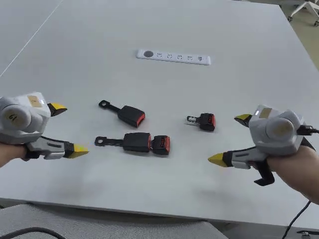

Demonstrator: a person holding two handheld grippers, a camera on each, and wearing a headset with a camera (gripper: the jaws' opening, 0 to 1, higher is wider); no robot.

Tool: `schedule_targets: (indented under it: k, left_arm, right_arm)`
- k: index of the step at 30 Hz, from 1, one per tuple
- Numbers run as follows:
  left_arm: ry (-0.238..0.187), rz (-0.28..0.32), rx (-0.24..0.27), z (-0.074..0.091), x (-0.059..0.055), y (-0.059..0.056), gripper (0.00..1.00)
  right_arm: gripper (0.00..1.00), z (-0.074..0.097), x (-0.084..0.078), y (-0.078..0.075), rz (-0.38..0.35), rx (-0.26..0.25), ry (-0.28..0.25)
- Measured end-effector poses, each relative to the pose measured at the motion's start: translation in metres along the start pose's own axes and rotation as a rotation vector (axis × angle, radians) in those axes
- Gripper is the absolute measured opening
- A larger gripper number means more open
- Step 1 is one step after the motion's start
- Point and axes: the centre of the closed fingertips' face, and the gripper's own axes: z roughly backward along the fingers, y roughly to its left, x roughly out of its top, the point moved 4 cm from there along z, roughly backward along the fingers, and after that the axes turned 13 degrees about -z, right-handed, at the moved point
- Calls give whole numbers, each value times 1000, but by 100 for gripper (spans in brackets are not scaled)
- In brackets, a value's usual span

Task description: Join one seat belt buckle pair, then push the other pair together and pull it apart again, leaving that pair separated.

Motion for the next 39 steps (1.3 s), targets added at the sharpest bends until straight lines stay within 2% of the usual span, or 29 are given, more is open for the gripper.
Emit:
schedule_targets:
  k: [3,6,8,10,13,17,21,26,29,31,33,35,39]
  left_arm:
    - [-17,18,-10,6,-7,-1,92]
    - [-24,71,13,11,-15,3,99]
    - [-22,105,21,14,-20,5,100]
    - [5,149,29,16,-29,4,100]
    - [-5,164,56,16,-31,4,100]
    - [-27,169,72,17,-28,0,100]
    - [-22,161,61,16,-31,-2,100]
    - [-22,167,79,18,-33,1,100]
    - [-25,172,85,17,-34,-1,100]
    - [-5,178,81,11,-41,-5,100]
    - [15,186,82,5,-47,-8,100]
    - [13,182,97,5,-45,-9,100]
    - [-11,174,111,5,-40,-9,100]
  right_arm:
    - [97,5,-1,-3,-5,-24,-18]
    - [100,9,-1,-3,-18,-40,-29]
    - [100,9,-1,-2,-27,-47,-36]
    - [100,10,-4,-2,-46,-82,-38]
    - [100,8,-5,4,-31,-87,-56]
    - [100,9,1,11,-79,-72,-76]
    - [100,8,3,8,-50,-70,-55]
    - [100,14,3,2,-41,-80,-57]
    - [100,17,0,-2,-23,-90,-54]
    - [100,19,3,-5,-54,-101,-81]
    - [100,19,-1,-9,-108,-107,-79]
    - [100,20,-2,-5,-138,-79,-76]
    - [100,20,-2,-1,-107,-84,-79]
